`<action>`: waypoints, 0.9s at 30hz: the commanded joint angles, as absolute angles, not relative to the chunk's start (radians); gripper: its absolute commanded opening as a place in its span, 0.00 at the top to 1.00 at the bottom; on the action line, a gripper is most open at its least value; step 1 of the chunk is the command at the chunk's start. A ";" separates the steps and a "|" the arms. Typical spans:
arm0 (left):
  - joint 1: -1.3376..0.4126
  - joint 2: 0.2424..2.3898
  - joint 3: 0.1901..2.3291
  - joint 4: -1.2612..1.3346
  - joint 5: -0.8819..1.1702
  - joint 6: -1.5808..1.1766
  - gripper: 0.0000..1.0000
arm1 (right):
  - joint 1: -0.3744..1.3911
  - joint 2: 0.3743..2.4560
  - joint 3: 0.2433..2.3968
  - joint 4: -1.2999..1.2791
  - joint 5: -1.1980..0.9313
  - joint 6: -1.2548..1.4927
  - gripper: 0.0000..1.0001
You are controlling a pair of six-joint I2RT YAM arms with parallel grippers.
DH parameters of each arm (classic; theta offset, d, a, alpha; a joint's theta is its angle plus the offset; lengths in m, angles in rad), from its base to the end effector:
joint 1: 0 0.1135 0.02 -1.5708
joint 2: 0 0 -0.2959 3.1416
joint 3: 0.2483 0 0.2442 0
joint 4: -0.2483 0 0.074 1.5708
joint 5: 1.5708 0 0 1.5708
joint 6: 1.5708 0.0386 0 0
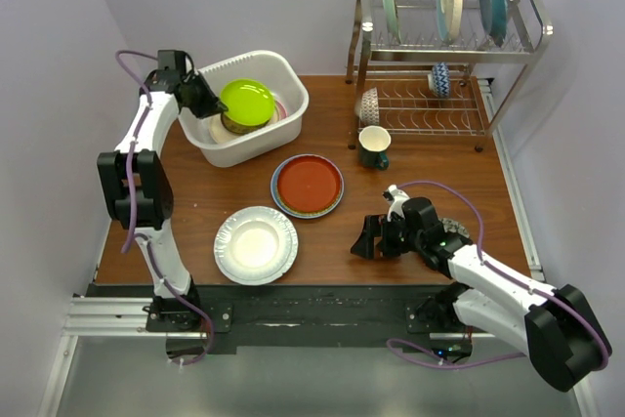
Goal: Place the plates into the plastic bin on the countertop
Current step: Place the plate in the plastic bin.
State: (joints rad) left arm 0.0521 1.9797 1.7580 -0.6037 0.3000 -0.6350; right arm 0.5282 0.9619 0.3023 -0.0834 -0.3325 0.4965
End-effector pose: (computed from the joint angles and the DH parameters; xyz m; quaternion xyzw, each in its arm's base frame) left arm 0.4569 0.0124 0.3100 -0.2589 0.8854 -0.2368 0.3049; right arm 0.1284 0.0895 0.1838 -0.0809 0.9018 0.3265 0.2714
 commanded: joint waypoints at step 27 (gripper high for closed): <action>0.074 2.028 1.822 -0.568 0.258 -0.618 0.41 | 0.529 0.968 0.299 -0.067 -0.330 0.497 0.01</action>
